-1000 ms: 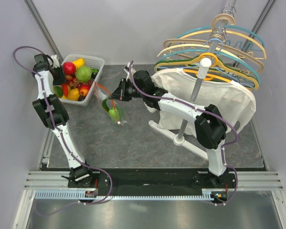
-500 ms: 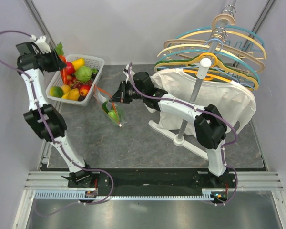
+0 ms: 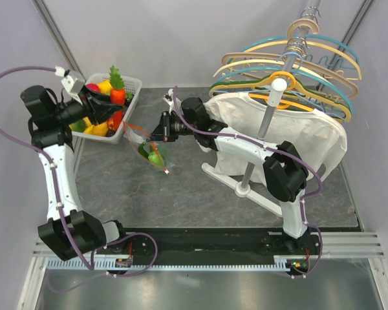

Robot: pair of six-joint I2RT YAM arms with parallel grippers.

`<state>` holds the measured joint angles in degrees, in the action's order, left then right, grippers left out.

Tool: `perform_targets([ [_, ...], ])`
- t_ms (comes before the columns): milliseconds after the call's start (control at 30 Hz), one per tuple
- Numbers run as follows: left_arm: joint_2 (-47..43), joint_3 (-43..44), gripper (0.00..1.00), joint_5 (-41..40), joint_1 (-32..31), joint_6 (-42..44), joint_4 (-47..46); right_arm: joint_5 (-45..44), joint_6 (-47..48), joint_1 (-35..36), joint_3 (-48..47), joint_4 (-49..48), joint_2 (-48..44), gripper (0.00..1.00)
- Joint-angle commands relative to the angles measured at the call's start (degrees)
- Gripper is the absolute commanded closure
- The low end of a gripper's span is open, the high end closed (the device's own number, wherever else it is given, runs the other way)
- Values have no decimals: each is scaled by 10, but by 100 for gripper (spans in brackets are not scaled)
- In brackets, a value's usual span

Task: Place the food in the zip-top bag and seal the zipper
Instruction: Place the fake vegetable in the zipper food storage bag.

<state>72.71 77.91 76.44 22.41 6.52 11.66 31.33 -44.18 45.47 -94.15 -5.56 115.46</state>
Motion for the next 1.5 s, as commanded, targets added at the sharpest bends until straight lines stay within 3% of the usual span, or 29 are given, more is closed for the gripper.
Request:
perform_targets([
  [0,-62,-85,76,31,-46,33,-66,61,-45,-2,15,-110,-18,100],
  [267,-102,-182,76,-10,-111,97,-138,91,-69,-3,5,-129,-18,100],
  [600,-150,-258,72,-59,-110,226,-134,134,-178,-10,25,-254,-18,100],
  [867,-183,-293,69,-106,-98,238,-144,145,-208,-12,39,-302,-16,100],
  [1000,-194,-296,48,-134,-92,248,-131,147,-207,-13,42,-306,-19,100],
  [1067,-199,-291,29,-134,-83,244,-122,147,-204,-14,44,-306,-18,100],
  [1200,-208,-269,4,-94,-69,239,-77,149,-202,-14,45,-306,-15,100],
  [1333,-216,-245,1,-86,-60,220,-47,152,-196,-14,43,-306,-13,100],
  [1467,-209,-217,3,-93,-36,142,-41,159,-196,-14,43,-311,-12,100],
])
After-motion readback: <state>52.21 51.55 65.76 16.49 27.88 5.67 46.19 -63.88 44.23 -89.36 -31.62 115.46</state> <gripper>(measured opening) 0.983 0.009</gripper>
